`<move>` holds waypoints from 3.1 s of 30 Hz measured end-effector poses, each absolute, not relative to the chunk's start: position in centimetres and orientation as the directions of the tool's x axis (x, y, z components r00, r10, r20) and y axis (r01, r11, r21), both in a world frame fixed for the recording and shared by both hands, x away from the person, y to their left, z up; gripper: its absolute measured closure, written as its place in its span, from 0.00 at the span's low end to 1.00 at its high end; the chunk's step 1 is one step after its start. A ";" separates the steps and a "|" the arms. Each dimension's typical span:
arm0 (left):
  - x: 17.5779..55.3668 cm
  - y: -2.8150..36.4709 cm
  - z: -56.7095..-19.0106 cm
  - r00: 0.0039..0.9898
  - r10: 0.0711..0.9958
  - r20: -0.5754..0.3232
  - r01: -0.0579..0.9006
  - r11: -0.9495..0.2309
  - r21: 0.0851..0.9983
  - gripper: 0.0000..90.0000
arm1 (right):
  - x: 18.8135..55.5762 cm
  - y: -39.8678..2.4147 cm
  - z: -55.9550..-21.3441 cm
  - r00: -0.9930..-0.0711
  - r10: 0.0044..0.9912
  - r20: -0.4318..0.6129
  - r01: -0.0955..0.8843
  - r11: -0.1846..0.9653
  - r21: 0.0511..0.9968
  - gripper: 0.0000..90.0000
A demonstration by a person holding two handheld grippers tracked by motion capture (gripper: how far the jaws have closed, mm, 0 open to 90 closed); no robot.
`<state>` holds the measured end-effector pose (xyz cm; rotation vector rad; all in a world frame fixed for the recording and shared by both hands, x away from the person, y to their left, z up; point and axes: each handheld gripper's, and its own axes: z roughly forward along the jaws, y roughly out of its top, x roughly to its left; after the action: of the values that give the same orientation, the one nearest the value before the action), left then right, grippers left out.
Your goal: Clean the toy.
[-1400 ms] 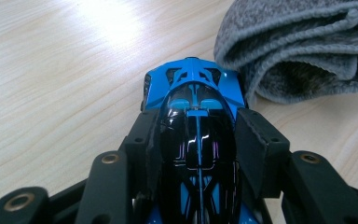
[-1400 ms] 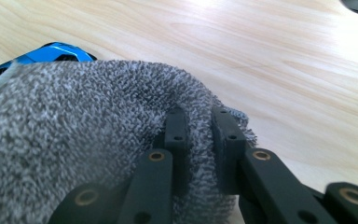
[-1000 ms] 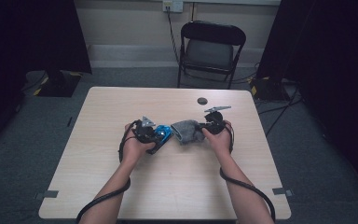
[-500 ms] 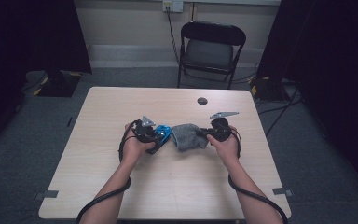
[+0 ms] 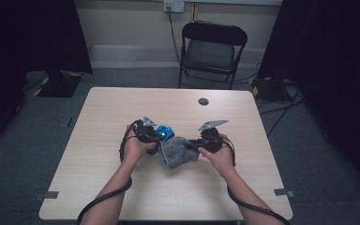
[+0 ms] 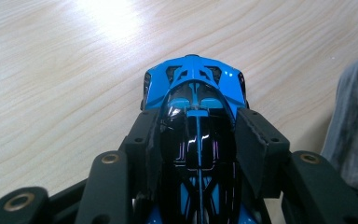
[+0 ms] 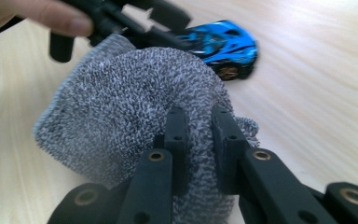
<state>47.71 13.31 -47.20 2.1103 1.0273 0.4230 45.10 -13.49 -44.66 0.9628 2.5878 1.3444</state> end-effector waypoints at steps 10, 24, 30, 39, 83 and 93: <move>47.7 13.3 -47.2 0.625 0.780 -0.019 0.533 -0.408 0.741 0.58 | 43.8 -10.3 -45.6 -0.855 0.469 0.222 0.459 0.482 0.746 0.87; 47.6 13.4 -47.3 0.628 0.778 -0.017 0.523 -0.406 0.749 0.58 | 45.2 -7.1 -47.6 -0.866 0.446 0.227 0.462 0.537 0.706 0.87; 47.4 13.3 -47.4 0.626 0.780 -0.013 0.519 -0.404 0.754 0.58 | 46.4 -7.0 -48.1 -0.859 0.461 0.223 0.473 0.546 0.692 0.87; 47.4 13.4 -47.5 0.625 0.780 -0.016 0.517 -0.398 0.758 0.58 | 47.7 -7.3 -48.0 -0.843 0.496 0.209 0.489 0.541 0.684 0.87; 47.4 13.4 -47.6 0.628 0.778 -0.014 0.509 -0.397 0.764 0.58 | 52.0 -9.4 -47.6 -0.746 0.645 0.166 0.568 0.486 0.665 0.87; 47.3 13.5 -47.7 0.624 0.781 -0.019 0.508 -0.387 0.769 0.58 | 52.7 -10.5 -47.6 -0.715 0.676 0.176 0.592 0.454 0.666 0.87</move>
<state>47.30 13.51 -47.65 2.0716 1.0075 0.4487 52.72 -10.52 -47.59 1.1307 2.5789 1.1103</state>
